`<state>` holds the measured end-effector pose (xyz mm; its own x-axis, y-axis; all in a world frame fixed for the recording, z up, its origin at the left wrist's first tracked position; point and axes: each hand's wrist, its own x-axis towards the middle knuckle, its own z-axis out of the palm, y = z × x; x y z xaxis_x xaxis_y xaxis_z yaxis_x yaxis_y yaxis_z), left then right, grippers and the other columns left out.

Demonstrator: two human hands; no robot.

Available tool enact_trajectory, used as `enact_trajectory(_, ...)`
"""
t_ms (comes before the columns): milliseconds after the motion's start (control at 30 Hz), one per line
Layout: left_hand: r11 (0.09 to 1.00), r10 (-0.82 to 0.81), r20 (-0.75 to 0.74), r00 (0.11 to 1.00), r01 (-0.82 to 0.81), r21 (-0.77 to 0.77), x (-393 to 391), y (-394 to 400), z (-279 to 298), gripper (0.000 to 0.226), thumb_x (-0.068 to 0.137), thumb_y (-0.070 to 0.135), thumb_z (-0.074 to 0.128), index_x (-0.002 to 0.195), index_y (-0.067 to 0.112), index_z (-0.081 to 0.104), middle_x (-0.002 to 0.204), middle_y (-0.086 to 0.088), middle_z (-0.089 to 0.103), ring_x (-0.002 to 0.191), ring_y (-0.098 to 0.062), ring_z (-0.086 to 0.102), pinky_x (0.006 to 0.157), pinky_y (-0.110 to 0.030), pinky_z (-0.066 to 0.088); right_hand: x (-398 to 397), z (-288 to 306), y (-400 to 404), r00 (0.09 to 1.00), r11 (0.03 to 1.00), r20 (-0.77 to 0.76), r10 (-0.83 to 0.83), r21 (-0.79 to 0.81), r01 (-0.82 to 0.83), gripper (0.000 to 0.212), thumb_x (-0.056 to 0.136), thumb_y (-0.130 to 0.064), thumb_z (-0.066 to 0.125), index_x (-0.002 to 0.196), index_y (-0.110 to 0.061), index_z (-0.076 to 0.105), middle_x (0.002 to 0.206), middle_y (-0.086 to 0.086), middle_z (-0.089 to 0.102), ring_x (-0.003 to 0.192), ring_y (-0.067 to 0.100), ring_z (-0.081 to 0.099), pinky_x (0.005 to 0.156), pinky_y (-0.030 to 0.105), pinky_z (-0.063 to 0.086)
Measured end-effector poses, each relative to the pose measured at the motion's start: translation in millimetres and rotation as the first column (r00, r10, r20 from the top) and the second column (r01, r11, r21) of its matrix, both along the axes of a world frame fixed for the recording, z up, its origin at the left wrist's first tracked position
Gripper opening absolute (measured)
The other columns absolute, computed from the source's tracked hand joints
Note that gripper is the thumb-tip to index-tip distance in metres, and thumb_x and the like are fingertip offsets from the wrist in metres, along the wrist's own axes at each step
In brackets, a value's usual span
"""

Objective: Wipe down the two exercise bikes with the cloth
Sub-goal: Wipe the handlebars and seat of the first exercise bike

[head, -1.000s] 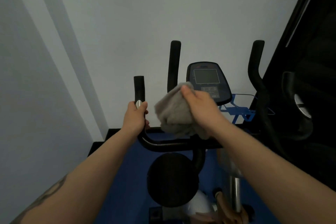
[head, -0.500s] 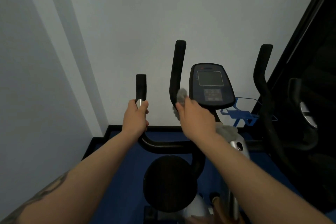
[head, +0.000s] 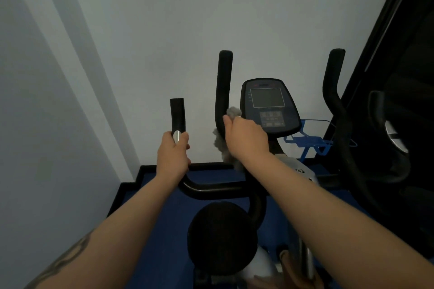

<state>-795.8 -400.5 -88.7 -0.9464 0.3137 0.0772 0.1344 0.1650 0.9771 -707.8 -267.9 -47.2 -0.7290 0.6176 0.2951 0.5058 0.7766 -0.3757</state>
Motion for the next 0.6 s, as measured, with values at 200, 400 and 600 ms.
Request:
enact_trajectory(200,0.999,0.016,-0.012,1.000,-0.015,0.047,12.4,-4.3,-6.4,0.017,0.099,0.034,0.050,0.110,0.021,0.047,0.088,0.000,0.061,0.053,-0.011,0.053,0.039,-0.019,0.044,42.5,-30.1,-14.8,0.991,0.990,-0.131,0.002,0.143,0.017,0.037,0.102,-0.042,0.036,0.108,-0.014,0.058,0.092,0.005,0.061,0.074,0.021,0.062,0.061,0.033,0.049)
enact_trajectory(400,0.998,0.066,-0.078,0.995,-0.064,0.021,14.9,-3.3,-10.7,0.017,0.099,0.039,0.050,0.109,0.025,0.048,0.087,0.000,0.062,0.061,-0.016,0.058,0.044,-0.026,0.050,31.4,-21.3,-6.3,0.998,0.998,-0.056,-0.001,0.070,0.005,0.035,0.104,-0.038,0.035,0.112,-0.014,0.059,0.096,0.007,0.065,0.081,0.024,0.063,0.066,0.035,0.049)
enact_trajectory(600,0.997,0.064,-0.086,0.994,-0.067,-0.032,12.6,-4.7,-14.6,0.029,0.096,0.030,0.055,0.121,0.019,0.047,0.084,-0.001,0.058,0.064,-0.016,0.055,0.051,-0.029,0.043,64.6,-38.9,-26.2,0.987,0.987,-0.142,0.072,0.152,-0.050,0.031,0.100,-0.031,0.042,0.117,-0.010,0.057,0.106,0.006,0.060,0.085,0.023,0.062,0.065,0.034,0.050)
